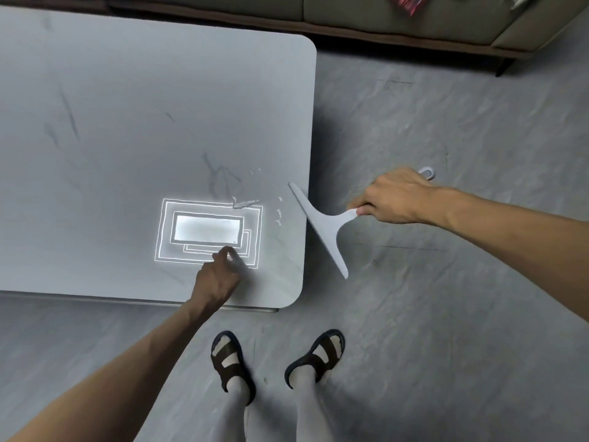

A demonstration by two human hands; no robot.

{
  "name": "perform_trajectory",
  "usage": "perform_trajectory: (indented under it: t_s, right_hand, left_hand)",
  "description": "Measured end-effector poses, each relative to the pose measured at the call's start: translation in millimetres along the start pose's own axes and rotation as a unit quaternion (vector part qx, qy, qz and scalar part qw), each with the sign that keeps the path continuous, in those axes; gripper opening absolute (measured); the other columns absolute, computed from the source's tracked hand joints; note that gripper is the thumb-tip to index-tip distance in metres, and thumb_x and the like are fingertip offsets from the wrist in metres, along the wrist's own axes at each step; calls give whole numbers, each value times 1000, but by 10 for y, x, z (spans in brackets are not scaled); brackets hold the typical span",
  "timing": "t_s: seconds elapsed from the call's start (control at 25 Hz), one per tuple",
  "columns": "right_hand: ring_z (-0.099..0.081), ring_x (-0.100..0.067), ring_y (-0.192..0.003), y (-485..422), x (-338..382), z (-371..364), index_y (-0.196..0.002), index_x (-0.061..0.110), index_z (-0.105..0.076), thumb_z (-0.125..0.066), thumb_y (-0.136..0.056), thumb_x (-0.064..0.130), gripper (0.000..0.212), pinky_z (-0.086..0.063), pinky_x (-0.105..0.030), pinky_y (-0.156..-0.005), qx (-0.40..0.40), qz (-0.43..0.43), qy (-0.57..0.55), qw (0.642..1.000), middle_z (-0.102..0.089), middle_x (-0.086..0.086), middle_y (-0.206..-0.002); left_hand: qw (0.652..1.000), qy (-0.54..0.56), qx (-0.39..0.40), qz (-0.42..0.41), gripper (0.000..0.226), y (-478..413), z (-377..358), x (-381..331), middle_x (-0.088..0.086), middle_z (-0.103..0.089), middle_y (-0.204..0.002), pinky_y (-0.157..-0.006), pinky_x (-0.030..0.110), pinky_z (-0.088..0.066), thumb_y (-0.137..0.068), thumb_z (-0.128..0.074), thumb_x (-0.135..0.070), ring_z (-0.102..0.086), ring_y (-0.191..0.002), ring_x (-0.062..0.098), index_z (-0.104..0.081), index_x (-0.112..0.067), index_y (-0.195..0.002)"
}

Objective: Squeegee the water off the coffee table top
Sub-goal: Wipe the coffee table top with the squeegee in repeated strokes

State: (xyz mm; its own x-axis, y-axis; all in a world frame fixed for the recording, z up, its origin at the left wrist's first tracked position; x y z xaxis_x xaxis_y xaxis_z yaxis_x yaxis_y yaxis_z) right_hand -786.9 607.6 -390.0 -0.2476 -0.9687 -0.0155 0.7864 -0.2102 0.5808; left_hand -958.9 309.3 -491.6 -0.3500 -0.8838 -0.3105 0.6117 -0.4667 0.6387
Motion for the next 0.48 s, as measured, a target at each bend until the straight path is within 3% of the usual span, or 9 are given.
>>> perform_trajectory:
  t_s: [0.12, 0.2, 0.28, 0.48]
  right_hand:
    - [-53, -20, -68, -255, 524, 118, -114, 54, -55, -39, -95, 46, 27, -20, -25, -50, 3, 62, -9, 998, -68, 10, -88]
    - [-63, -21, -92, -512, 945, 138, -123, 54, -53, -39, -95, 49, 31, -28, -26, -59, 9, 115, -19, 993, -69, 13, -110]
    - [-60, -20, -110, -741, 1342, 113, -127, 50, -52, -40, -96, 50, 34, -32, -29, -70, 24, 157, -32, 987, -65, 13, -122]
    - [-58, -19, -108, -1057, 2031, -29, -122, 46, -58, -41, -96, 45, 32, -40, -33, -76, 59, 208, -78, 973, -66, 13, -118]
  left_hand:
    - [991, 110, -60, 40, 38, 83, 262, 275, 15, -68, -119, -93, 39, -48, -98, -42, -24, -62, -107, 37, -48, -11, -134]
    - [985, 134, -85, 67, 40, 89, 421, 475, 17, -64, -125, -96, 39, -45, -99, -43, -27, -59, -113, 37, -47, -9, -135]
    - [984, 121, -91, 90, 42, 82, 533, 627, 23, -60, -128, -98, 40, -43, -100, -39, -23, -56, -118, 40, -44, -8, -139]
    - [990, 79, -63, 101, 46, 60, 593, 859, 24, -59, -129, -95, 40, -44, -95, -39, -9, -55, -117, 42, -40, -8, -141]
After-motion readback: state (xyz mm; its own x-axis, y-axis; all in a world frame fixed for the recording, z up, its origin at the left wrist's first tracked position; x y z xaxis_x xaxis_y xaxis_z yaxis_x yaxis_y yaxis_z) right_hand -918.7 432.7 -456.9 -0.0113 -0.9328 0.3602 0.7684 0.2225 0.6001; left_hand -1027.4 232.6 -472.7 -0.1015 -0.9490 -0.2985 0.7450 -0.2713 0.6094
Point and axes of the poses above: each hand's wrist, its own y-axis away from the middle knuckle, its own z-axis out of the back of the hand, x = y × z, the point moved 3 cm from there along -y, towards the middle knuckle
